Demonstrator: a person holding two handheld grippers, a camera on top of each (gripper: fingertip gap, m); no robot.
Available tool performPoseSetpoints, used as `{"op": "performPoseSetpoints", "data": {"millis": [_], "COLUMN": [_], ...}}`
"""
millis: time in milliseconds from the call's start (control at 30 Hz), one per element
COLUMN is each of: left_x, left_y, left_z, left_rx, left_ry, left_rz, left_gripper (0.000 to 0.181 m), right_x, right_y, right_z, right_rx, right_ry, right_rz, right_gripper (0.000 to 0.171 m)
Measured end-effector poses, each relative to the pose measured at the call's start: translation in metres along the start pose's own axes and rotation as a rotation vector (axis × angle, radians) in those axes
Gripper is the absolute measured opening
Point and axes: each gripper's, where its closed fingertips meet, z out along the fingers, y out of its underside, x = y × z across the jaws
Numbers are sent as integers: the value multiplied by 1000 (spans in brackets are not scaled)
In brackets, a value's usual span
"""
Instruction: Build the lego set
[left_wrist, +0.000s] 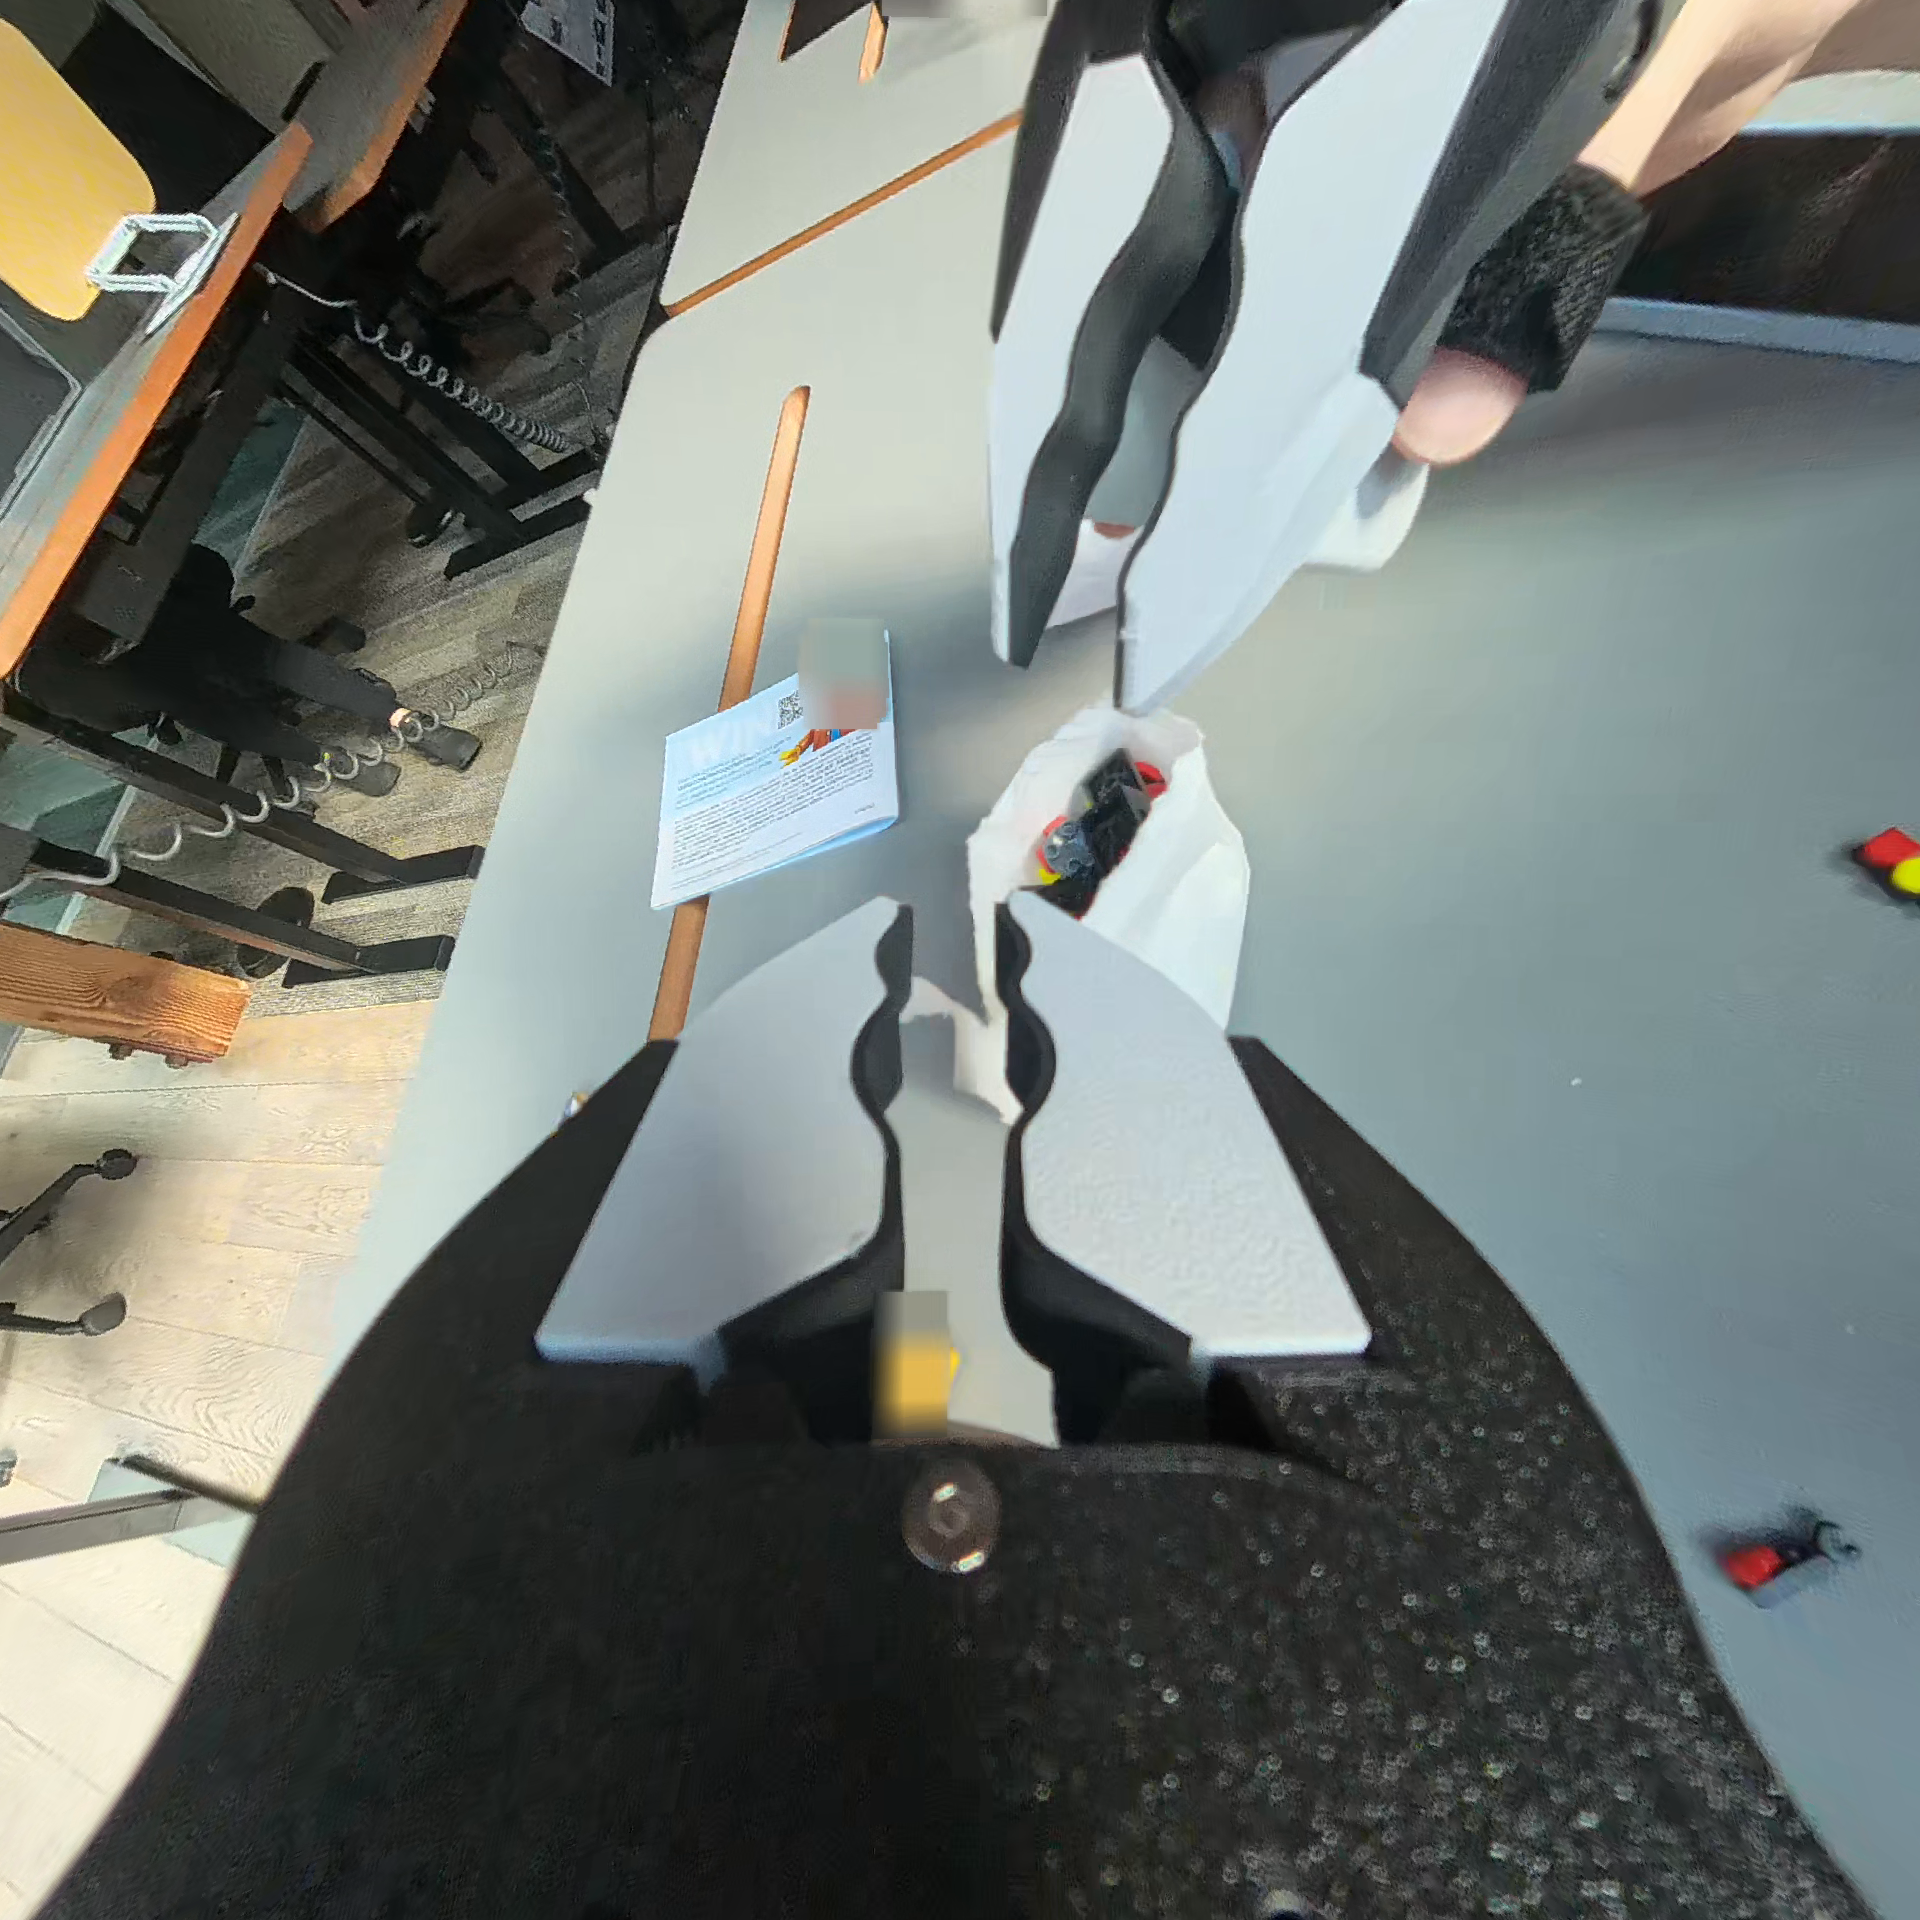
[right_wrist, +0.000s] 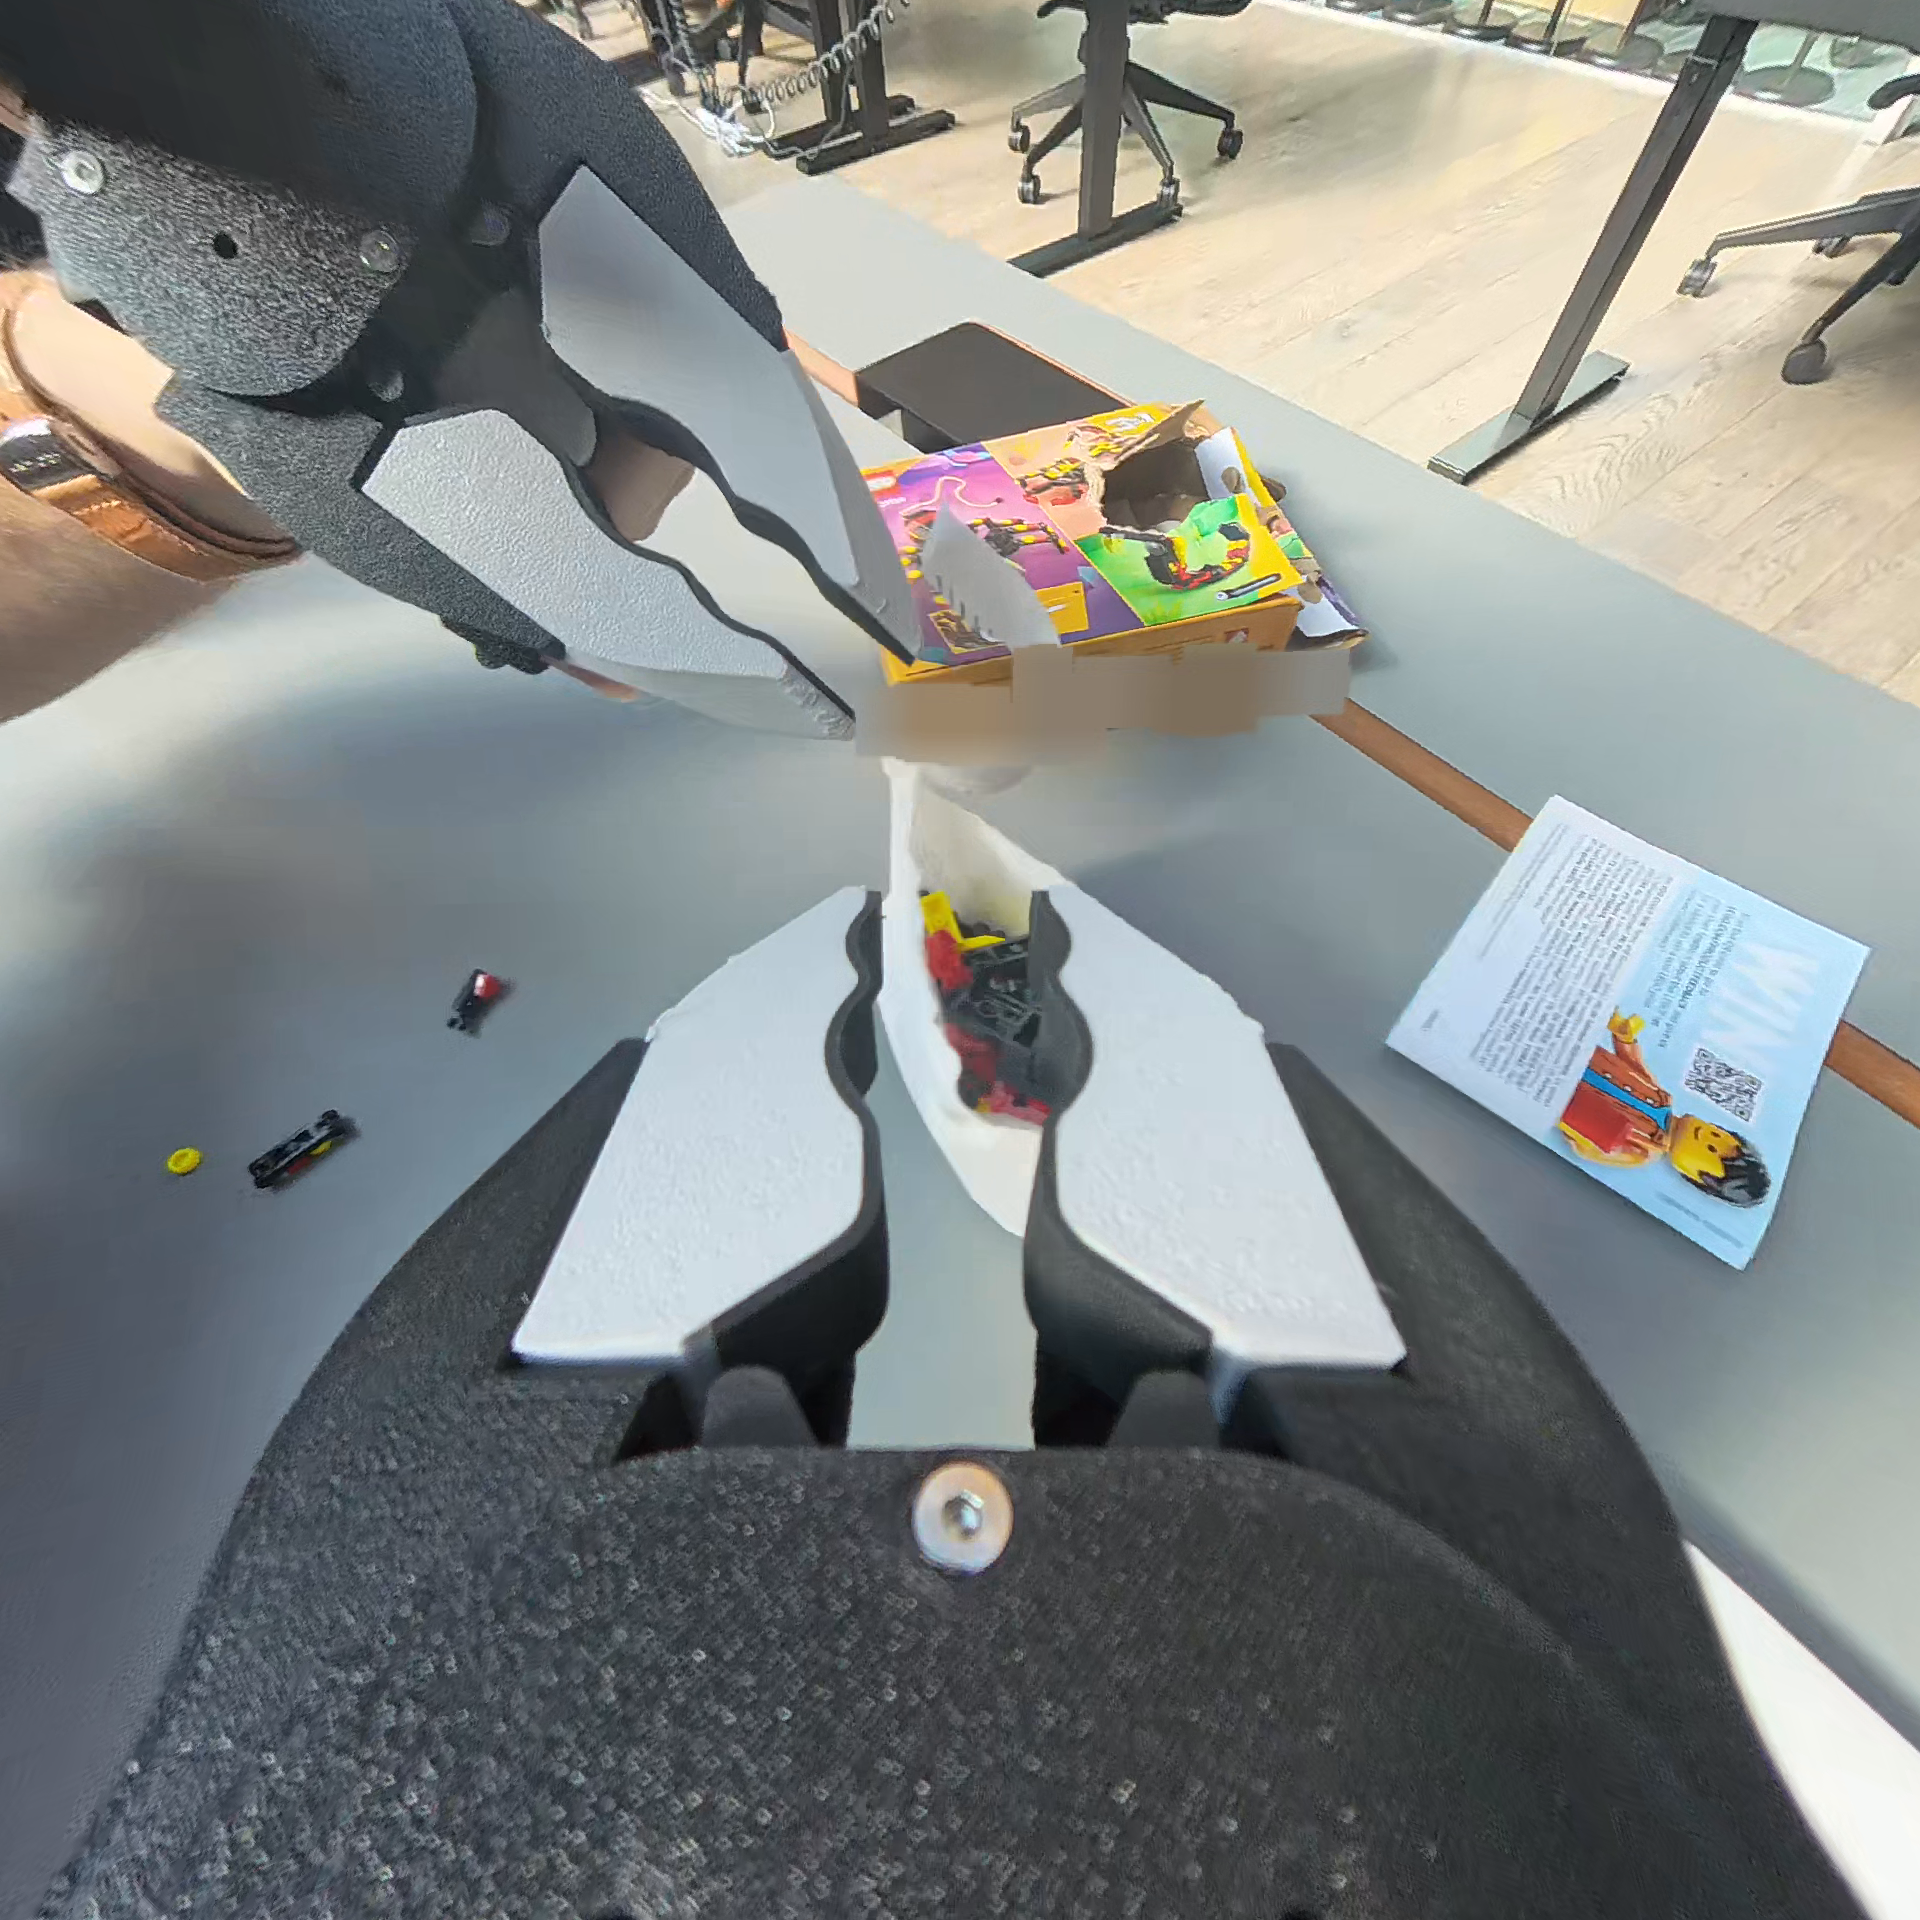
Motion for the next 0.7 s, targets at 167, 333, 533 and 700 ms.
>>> {"op": "performPoseSetpoints", "data": {"millis": [167,333,533,700], "left_x": [63,118,137,139], "left_y": [29,73,88,85], "left_z": [-65,-100,-115,-117], "left_rx": [-6,-64,-43,-33], "left_ry": [23,-9,-31,-44], "left_rz": [-59,-101,-186,-165], "left_gripper": [15,14,14,14], "right_x": [-140,-244,-250,-252], "right_y": [37,116,127,124], "right_z": [-6,31,56,59], "right_rx": [-53,-305,-353,-379], "right_ry": [-284,-285,-281,-344], "right_rz": [-130,-466,-462,-427], "right_gripper": [16,18,18,6]}}
